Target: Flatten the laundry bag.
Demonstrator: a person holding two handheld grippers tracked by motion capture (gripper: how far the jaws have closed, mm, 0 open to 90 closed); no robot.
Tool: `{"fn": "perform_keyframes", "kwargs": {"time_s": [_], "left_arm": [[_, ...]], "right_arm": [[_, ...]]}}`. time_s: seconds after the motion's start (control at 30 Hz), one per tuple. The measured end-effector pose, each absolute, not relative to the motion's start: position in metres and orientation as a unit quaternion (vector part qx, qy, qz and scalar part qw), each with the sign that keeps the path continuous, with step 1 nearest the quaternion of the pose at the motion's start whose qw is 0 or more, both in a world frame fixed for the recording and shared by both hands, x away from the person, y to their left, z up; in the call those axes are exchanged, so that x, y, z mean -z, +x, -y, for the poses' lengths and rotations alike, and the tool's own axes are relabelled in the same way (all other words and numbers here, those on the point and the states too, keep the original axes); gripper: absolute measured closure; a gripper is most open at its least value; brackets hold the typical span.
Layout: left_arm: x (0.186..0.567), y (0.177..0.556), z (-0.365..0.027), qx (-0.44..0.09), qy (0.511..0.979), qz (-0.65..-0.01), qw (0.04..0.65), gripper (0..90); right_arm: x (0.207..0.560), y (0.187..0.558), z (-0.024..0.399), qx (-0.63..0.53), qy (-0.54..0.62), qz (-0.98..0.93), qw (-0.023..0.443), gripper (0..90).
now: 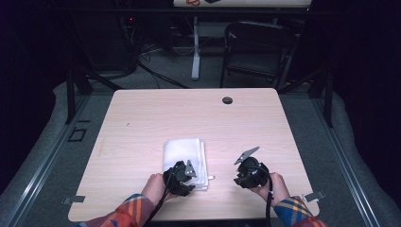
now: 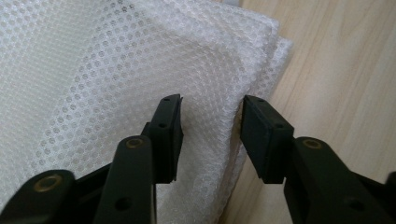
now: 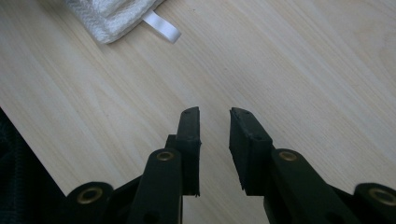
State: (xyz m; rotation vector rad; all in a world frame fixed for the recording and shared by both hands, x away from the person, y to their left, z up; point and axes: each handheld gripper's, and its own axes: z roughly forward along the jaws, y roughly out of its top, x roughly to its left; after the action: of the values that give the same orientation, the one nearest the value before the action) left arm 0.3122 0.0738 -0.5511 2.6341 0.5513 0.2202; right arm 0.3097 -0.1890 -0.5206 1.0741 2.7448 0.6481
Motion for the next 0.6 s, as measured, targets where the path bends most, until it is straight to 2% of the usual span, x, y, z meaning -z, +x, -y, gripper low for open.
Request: {"fn": "perform_keyframes", "kwargs": {"time_s": [0.07, 0.13, 0.17, 0.27, 0.4, 0.5, 0.6], "left_arm": [[0.552, 0.314, -0.076, -0.074, 0.949, -0.207, 0.228, 63.0], [0.551, 0.315, -0.078, -0.065, 0.948, -0.206, 0.232, 71.5], [0.551, 0.315, -0.078, -0.066, 0.948, -0.207, 0.232, 72.0], [0.552, 0.316, -0.079, -0.058, 0.947, -0.207, 0.238, 78.3], [0.551, 0.316, -0.080, -0.055, 0.947, -0.206, 0.241, 78.5], [0.549, 0.317, -0.080, -0.053, 0.947, -0.202, 0.243, 77.6], [0.548, 0.317, -0.081, -0.049, 0.947, -0.203, 0.245, 76.5]], "right_arm": [[0.521, 0.310, 0.187, -0.213, 0.352, -0.909, 0.060, 73.8], [0.521, 0.310, 0.185, -0.210, 0.351, -0.911, 0.061, 72.9], [0.521, 0.310, 0.184, -0.210, 0.350, -0.911, 0.063, 70.8], [0.521, 0.311, 0.181, -0.215, 0.353, -0.909, 0.058, 57.0], [0.520, 0.313, 0.172, -0.216, 0.346, -0.912, 0.048, 39.7], [0.523, 0.315, 0.165, -0.216, 0.341, -0.914, 0.046, 30.0], [0.524, 0.316, 0.160, -0.212, 0.335, -0.917, 0.047, 29.2]]}}
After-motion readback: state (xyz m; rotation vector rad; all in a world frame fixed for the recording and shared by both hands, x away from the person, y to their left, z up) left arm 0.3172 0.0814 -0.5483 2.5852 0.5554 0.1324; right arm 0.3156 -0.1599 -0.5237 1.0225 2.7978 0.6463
